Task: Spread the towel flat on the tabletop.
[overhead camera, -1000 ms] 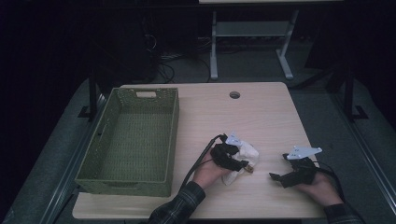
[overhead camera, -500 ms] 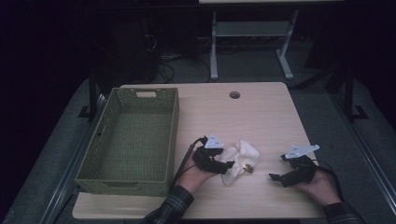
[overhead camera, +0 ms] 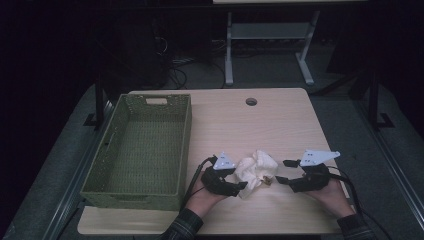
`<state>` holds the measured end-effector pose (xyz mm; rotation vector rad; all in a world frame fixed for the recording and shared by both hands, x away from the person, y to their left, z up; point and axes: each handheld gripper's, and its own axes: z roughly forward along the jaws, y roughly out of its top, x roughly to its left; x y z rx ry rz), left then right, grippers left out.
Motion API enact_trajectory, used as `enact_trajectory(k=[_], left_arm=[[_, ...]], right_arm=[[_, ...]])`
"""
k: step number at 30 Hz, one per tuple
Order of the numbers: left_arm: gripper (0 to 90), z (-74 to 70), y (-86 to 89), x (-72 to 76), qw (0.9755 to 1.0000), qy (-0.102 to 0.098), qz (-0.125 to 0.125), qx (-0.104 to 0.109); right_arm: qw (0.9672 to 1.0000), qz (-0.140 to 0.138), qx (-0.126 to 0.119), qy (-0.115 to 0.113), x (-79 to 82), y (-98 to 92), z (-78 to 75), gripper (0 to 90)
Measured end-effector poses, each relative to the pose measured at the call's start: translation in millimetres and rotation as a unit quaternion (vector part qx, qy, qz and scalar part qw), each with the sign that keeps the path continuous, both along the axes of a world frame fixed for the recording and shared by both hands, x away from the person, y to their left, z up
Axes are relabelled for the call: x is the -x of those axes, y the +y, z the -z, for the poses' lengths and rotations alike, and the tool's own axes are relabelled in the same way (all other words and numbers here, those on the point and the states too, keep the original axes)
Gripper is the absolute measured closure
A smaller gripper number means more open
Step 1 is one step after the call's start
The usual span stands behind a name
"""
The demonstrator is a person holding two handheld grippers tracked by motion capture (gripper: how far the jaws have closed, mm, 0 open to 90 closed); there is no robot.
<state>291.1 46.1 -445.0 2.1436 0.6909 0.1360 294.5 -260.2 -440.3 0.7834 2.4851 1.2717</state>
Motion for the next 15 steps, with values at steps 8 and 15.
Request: enact_trajectory(k=[8, 15], left_arm=[[35.7, 3.9, -8.9, 4.0, 0.9999, -0.002, 0.009, -0.007], [39.0, 12.8, -12.1, -1.3, 0.9998, 0.005, 0.005, -0.021]], right_arm=[[0.9991, -0.031, -0.022, -0.017, -4.4, 18.4, -10.6, 49.3], [0.9975, -0.070, -0.003, 0.003, -11.5, 48.6, 0.9, 64.0]])
